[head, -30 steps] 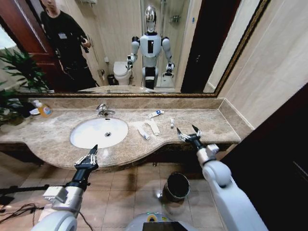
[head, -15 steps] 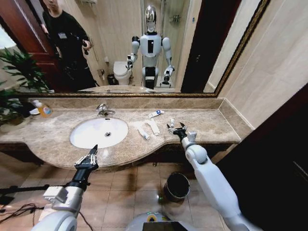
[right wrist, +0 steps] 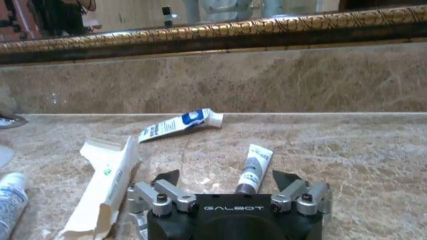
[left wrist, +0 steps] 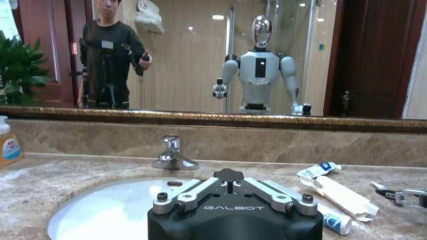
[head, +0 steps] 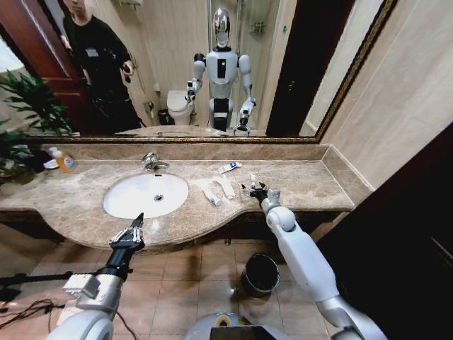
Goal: Pick up the trash from the sink and place it in the trash bin.
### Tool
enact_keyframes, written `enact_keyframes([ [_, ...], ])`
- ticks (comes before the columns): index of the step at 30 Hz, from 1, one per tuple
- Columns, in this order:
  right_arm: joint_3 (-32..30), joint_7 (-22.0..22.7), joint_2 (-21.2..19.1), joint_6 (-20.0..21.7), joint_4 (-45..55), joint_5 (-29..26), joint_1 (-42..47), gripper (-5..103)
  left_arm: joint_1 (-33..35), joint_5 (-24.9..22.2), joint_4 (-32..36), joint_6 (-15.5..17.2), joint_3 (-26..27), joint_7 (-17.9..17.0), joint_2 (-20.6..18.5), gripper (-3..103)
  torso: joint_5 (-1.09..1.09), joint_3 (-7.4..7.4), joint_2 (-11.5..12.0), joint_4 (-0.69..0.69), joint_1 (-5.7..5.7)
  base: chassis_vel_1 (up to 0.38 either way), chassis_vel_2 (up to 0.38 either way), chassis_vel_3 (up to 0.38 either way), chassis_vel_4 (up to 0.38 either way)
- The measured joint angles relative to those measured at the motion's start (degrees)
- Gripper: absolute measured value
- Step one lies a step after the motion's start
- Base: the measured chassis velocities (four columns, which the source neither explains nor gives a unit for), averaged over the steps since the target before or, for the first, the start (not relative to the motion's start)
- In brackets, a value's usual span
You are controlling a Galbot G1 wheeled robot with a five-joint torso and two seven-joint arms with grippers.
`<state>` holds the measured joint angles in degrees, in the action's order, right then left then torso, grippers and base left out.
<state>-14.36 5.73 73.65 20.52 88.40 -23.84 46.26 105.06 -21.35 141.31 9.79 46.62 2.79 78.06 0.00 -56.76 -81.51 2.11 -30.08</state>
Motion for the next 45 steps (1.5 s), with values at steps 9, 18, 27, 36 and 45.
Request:
enact_keyframes([
  [9,-0.55,0.06,-0.2,-0.73,-0.93,0.35,0.44,58,0.0,0.0,0.0,0.0,0.0,0.0,0.0,0,0.0,0.0,0.0,0.0,0.0,0.0,0.0,0.0,0.0],
  [18,-0.69,-0.02,-0.49,-0.89,-1.07,1.27,1.1,43,0.0,0.0,0.0,0.0,0.0,0.0,0.0,0,0.0,0.0,0.0,0.0,0.0,0.0,0.0,0.0,0.0],
  [27,-0.4,-0.2,-0.29,-1.04,-1.77,1.94,0.5,38,0.0,0.0,0.0,0.0,0.0,0.0,0.0,0,0.0,0.0,0.0,0.0,0.0,0.0,0.0,0.0,0.0],
  [36,-0.41,-0.27,-0.38,-1.24,-2.13,2.23,0.52,16,0.0,0.0,0.0,0.0,0.0,0.0,0.0,0,0.0,0.0,-0.01,0.0,0.0,0.0,0.0,0.0,0.0],
  [45,-0.47,-0.53,-0.25,-1.99,-2.5,3.15,0.93,16,0.0,0.0,0.0,0.0,0.0,0.0,0.0,0,0.0,0.01,-0.01,0.0,0.0,0.0,0.0,0.0,0.0],
])
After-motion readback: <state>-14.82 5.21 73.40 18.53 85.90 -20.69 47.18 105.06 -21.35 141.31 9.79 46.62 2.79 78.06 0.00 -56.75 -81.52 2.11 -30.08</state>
